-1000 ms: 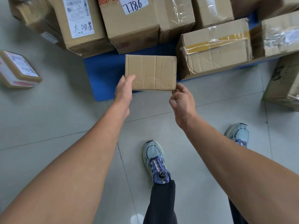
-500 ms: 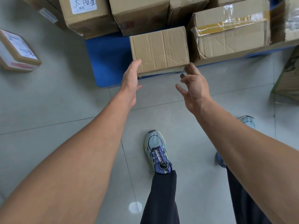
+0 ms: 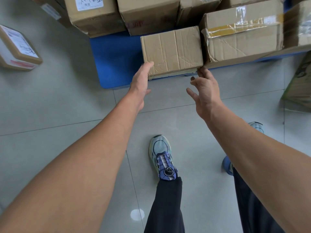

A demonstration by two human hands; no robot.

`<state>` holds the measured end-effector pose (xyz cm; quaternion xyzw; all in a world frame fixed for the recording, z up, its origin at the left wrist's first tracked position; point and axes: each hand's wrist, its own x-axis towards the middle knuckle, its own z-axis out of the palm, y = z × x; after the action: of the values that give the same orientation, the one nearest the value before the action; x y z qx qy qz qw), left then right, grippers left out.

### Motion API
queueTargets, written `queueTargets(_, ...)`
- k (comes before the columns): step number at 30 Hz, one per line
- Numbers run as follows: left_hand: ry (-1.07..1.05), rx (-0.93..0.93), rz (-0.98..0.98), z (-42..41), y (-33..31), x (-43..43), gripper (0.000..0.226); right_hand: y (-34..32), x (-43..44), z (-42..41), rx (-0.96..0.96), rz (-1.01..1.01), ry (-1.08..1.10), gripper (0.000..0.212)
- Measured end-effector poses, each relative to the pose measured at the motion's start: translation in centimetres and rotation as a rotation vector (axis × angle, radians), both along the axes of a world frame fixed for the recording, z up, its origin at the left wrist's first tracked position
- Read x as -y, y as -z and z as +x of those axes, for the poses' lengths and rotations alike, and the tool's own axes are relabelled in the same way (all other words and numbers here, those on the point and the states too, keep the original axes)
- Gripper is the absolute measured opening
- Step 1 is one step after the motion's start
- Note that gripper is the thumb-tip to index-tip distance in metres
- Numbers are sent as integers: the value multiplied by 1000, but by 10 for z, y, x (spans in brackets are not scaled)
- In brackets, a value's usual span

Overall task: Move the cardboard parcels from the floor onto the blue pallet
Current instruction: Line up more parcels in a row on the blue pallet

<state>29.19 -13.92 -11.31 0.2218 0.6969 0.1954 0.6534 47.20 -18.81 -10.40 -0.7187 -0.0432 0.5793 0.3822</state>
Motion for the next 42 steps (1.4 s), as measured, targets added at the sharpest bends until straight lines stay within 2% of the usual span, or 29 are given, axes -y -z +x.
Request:
queueTargets(11,-7,-2,-1,1,5,0,68,-1,0,0,-6,0,-7,72)
queueTargets(17,-8,-13,3,0,-13,10,83,-25,9,1,-16,-21,2,68)
queueTargets(20,-46,-33,-6,-2,-42,23,88,-54,23,-1,-32,-28,-41,63)
queueTargets(23,-99,-42,-23,0,-81,41,83,-89,32,-4,-44,-8,-134,57)
queueTargets(27,-205,26,-15,1,-139,65,44,-137,32,-14,-54,28,-233,51)
queueTargets(29,-237,37,-7,1,-166,76,39,-160,27,-23,-56,46,-287,50)
queueTargets(34,-327,53,41,-3,-227,86,53,-215,12,-49,-69,118,-421,49)
queueTargets(37,-365,67,59,-8,-260,85,46,-245,4,-66,-85,159,-483,48)
queueTargets(42,-407,103,99,-27,-291,86,46,-279,0,-94,-88,193,-551,48)
